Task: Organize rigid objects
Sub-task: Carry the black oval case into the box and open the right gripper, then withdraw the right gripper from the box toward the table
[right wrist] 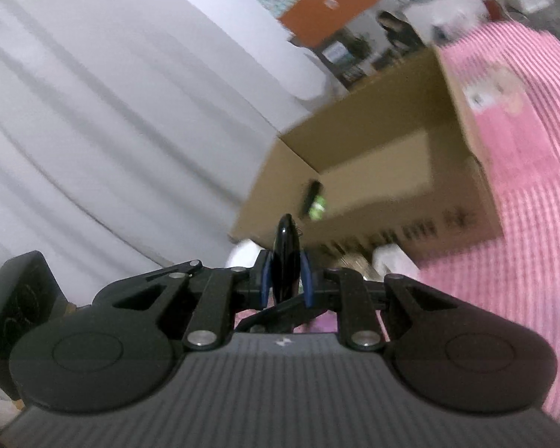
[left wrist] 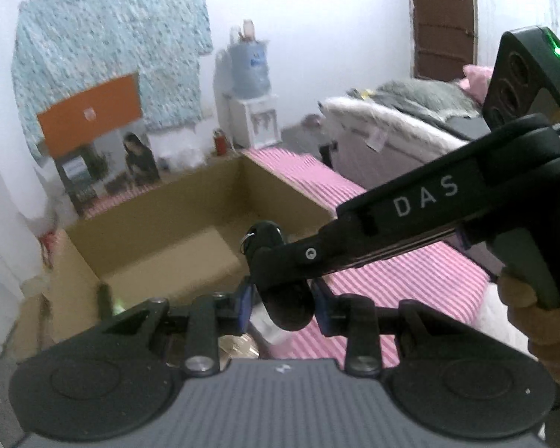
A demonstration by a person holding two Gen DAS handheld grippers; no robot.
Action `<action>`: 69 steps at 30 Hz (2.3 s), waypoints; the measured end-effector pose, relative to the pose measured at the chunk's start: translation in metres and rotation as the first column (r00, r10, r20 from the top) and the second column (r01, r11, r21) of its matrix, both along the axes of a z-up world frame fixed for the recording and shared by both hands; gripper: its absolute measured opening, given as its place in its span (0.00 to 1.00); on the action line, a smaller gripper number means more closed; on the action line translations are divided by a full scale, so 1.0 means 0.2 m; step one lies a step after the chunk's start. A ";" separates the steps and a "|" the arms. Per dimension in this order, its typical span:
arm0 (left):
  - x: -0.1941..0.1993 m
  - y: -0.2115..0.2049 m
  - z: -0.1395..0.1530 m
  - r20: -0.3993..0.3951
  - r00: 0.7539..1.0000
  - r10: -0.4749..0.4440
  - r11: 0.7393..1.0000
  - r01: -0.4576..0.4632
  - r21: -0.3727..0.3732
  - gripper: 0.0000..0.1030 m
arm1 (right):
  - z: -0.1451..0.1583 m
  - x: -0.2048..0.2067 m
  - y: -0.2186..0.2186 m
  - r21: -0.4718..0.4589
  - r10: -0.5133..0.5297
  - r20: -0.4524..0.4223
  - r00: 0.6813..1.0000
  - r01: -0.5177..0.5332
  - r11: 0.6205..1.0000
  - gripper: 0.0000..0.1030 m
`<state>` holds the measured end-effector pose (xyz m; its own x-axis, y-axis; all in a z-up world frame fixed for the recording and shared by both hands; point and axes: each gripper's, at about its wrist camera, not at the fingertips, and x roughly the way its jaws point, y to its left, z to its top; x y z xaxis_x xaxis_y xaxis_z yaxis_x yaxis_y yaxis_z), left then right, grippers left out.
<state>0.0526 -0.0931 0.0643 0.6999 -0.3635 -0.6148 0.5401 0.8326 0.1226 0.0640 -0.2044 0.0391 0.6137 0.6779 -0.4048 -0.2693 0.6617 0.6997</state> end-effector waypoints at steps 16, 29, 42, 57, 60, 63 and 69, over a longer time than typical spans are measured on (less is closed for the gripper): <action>0.86 0.29 0.06 -0.281 0.946 0.163 0.987 -0.150 0.065 0.34 | 0.14 1.00 0.33 -0.010 0.191 -0.184 0.964 -0.196 0.981 0.15; 1.31 0.34 -0.26 -0.391 0.864 0.317 0.941 -0.233 0.246 0.42 | -0.28 1.56 0.53 0.046 0.245 -0.431 0.869 -0.250 0.967 0.15; 1.32 0.35 -0.26 -0.381 0.863 0.331 0.936 -0.247 0.253 0.70 | -0.53 1.75 0.55 0.061 0.188 -0.514 0.837 -0.183 0.981 0.35; 0.88 0.37 0.19 -0.180 0.963 0.199 0.979 -0.186 0.087 0.80 | 0.09 1.29 0.18 0.018 0.108 -0.199 0.974 -0.106 0.994 0.64; 0.70 0.38 0.28 -0.129 0.979 0.157 0.987 -0.151 0.057 0.83 | 0.28 1.03 0.06 -0.012 0.079 -0.053 0.995 -0.080 0.997 0.79; 0.53 0.39 0.34 -0.093 0.988 0.124 0.992 -0.123 0.015 0.86 | 0.41 0.77 -0.03 -0.057 0.059 0.064 0.996 -0.055 0.997 0.86; 0.18 0.40 0.26 -0.103 0.991 0.088 0.993 -0.095 -0.069 0.91 | 0.46 0.23 -0.12 -0.163 0.021 0.222 0.975 0.016 0.986 0.99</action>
<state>0.0890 -0.0138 0.1158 0.6689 -0.3475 -0.6572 0.4675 0.8840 0.0084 0.1102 -0.2291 0.1304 0.6992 0.6154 -0.3639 -0.4071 0.7611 0.5050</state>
